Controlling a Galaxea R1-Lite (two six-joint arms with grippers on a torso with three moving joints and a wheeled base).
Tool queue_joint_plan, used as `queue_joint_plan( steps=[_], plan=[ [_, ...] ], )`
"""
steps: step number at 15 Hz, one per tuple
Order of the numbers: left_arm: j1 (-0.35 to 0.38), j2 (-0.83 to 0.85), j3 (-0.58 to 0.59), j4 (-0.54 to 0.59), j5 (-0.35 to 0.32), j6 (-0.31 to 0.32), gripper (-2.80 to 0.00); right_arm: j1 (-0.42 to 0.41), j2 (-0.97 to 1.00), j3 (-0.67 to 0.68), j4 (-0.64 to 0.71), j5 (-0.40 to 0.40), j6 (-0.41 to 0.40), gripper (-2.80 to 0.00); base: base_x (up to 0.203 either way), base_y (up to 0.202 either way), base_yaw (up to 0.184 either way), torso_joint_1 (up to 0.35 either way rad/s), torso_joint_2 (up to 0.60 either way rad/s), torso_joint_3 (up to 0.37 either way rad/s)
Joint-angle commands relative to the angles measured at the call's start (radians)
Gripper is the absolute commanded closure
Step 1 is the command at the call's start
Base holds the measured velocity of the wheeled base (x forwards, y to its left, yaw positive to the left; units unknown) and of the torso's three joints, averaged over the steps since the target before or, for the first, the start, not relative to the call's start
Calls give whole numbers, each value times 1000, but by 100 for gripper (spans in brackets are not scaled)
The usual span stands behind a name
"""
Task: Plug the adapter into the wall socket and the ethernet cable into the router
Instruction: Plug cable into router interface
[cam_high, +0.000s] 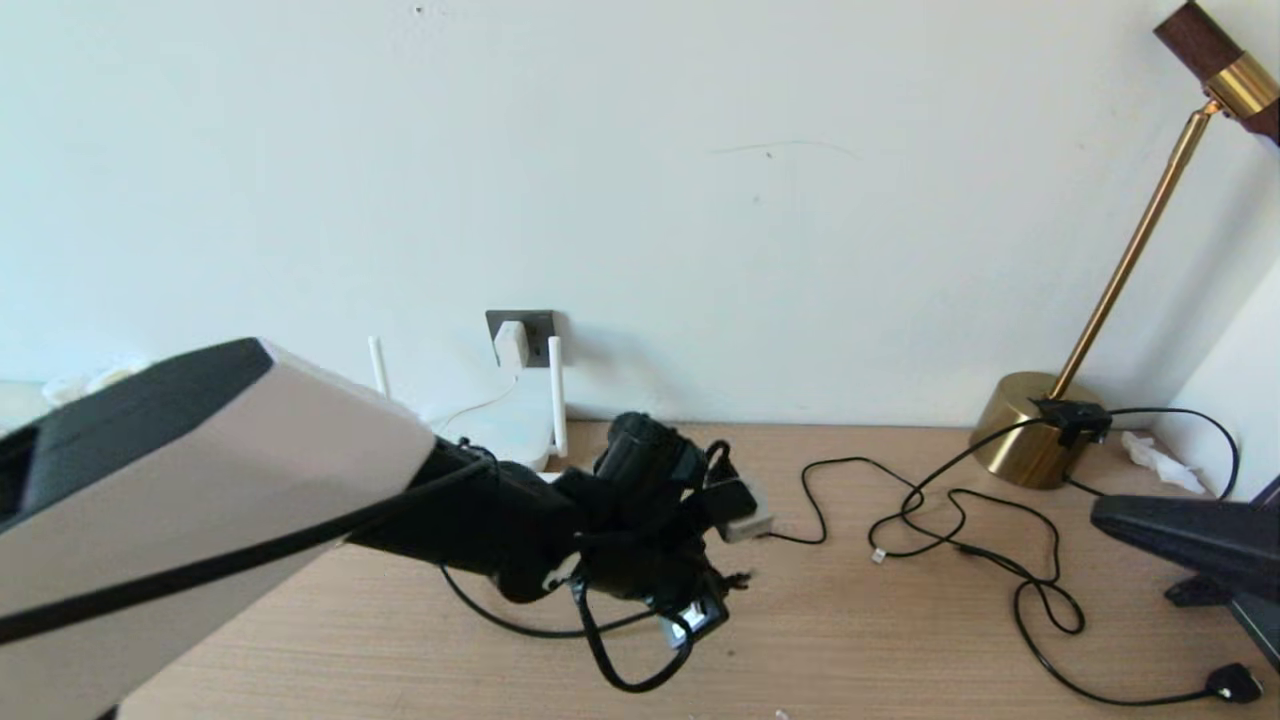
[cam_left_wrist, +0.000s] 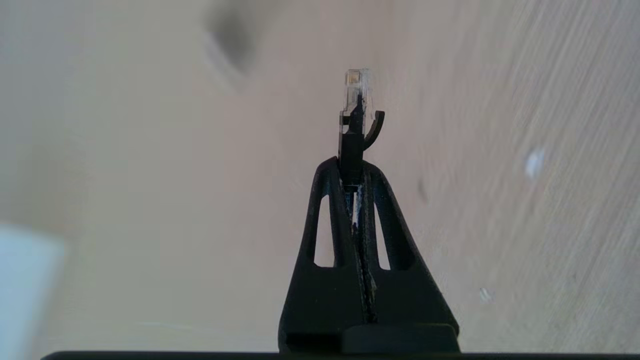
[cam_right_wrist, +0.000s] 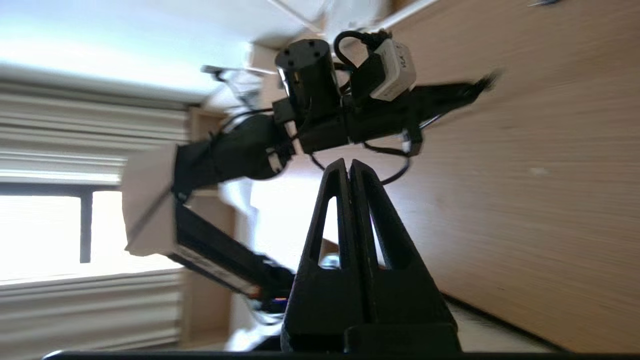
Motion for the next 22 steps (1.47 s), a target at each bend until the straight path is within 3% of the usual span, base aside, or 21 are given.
queue_joint_plan(
  steps=[1, 3, 7, 8, 11, 12, 15, 17, 19, 22],
  plan=[
    [-4, -173, -46, -34, 15, 133, 0, 1, 55, -65, 1, 19, 88, 0, 0, 0, 0, 0, 0, 0],
    [-55, -280, -71, -45, 76, 258, 0, 0, 73, -124, 4, 74, 133, 0, 0, 0, 0, 0, 0, 0],
    [-266, -408, -40, -42, 254, 329, 0, 0, 126, -143, 31, 88, 137, 0, 0, 0, 0, 0, 0, 0],
    [-298, -423, -30, -46, 283, 333, 0, 0, 125, -127, 31, 89, 138, -280, 0, 0, 0, 0, 0, 0],
    [-329, -453, 40, -103, 312, 335, 0, 0, 95, -71, 31, 85, 121, -280, 0, 0, 0, 0, 0, 0],
    [-330, -460, 80, -143, 315, 338, 0, 1, 82, -55, 30, 87, 81, -280, 0, 0, 0, 0, 0, 0],
    [-334, -531, 207, -218, 313, 390, 0, 5, 50, 21, 27, 96, -171, -280, 0, 0, 0, 0, 0, 0],
    [-334, -600, 287, -250, 319, 445, 0, 16, 43, 24, 20, 109, -210, -280, 0, 0, 0, 0, 0, 0],
    [-334, -623, 334, -294, 382, 532, 0, 29, 45, 32, -54, 141, -229, -280, 0, 0, 0, 0, 0, 0],
    [-351, -619, 349, -312, 367, 555, 0, 35, 75, 47, -91, 154, -394, -280, 0, 0, 0, 0, 0, 0]
  ],
)
